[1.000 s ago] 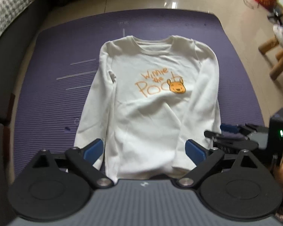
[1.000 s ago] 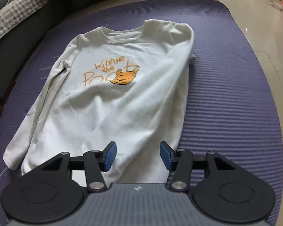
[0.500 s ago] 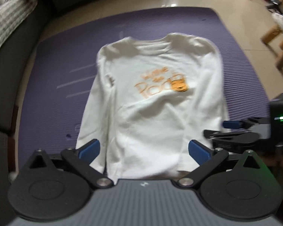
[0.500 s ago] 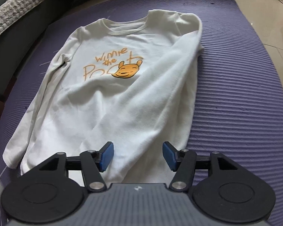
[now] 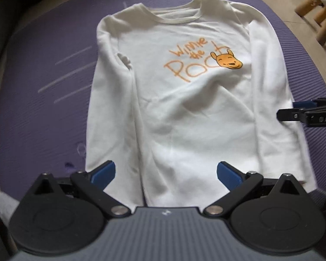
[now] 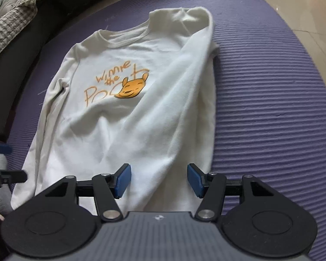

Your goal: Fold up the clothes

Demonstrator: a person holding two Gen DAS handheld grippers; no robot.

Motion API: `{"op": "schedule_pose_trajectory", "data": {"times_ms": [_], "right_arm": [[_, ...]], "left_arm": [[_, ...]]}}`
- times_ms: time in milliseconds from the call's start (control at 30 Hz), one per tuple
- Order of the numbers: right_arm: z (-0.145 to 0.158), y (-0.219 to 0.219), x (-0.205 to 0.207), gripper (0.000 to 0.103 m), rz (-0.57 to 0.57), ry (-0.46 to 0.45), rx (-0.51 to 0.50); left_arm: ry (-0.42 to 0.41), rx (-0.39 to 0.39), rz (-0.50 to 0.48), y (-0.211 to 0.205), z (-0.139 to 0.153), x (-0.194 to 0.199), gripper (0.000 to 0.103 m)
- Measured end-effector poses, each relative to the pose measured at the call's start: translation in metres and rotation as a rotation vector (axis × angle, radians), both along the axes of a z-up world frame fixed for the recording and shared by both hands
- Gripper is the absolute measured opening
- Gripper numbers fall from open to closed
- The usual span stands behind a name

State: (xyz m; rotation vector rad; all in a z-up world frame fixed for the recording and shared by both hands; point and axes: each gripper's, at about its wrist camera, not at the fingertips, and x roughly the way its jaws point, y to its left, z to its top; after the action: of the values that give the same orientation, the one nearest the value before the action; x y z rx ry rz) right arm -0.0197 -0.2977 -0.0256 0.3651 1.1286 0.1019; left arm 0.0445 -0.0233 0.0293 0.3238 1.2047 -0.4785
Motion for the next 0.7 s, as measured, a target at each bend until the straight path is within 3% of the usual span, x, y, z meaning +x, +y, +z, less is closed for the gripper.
{"op": "schedule_pose_trajectory", "data": {"times_ms": [33, 100, 200, 333, 467, 567, 633, 700], "right_arm": [[0.0, 0.002, 0.002, 0.045, 0.007, -0.006, -0.016], [0.001, 0.006, 0.005, 0.013, 0.02, -0.017, -0.047], [0.01, 0.004, 0.008, 0.005, 0.046, -0.043, -0.062], [0.029, -0.003, 0.007, 0.005, 0.066, -0.088, -0.151], [0.047, -0.013, 0.004, 0.005, 0.045, -0.125, -0.363], [0.048, -0.024, 0.002, 0.005, -0.001, -0.126, -0.534], [0.044, -0.032, 0.003, 0.006, -0.033, -0.104, -0.596], [0.038, -0.041, 0.004, 0.015, -0.074, -0.074, -0.628]], "left_arm": [[0.0, -0.019, -0.015, 0.003, -0.003, 0.001, 0.088], [-0.003, -0.046, -0.025, 0.008, -0.009, 0.004, 0.088], [0.016, -0.092, 0.038, 0.018, -0.013, 0.012, 0.088], [0.016, -0.09, 0.09, 0.028, -0.017, 0.014, 0.088], [-0.018, -0.055, 0.116, 0.036, -0.018, 0.02, 0.088], [-0.045, -0.054, 0.13, 0.041, -0.016, 0.024, 0.088], [-0.076, -0.036, 0.13, 0.042, -0.016, 0.025, 0.088], [-0.097, -0.02, 0.129, 0.044, -0.017, 0.027, 0.088]]}}
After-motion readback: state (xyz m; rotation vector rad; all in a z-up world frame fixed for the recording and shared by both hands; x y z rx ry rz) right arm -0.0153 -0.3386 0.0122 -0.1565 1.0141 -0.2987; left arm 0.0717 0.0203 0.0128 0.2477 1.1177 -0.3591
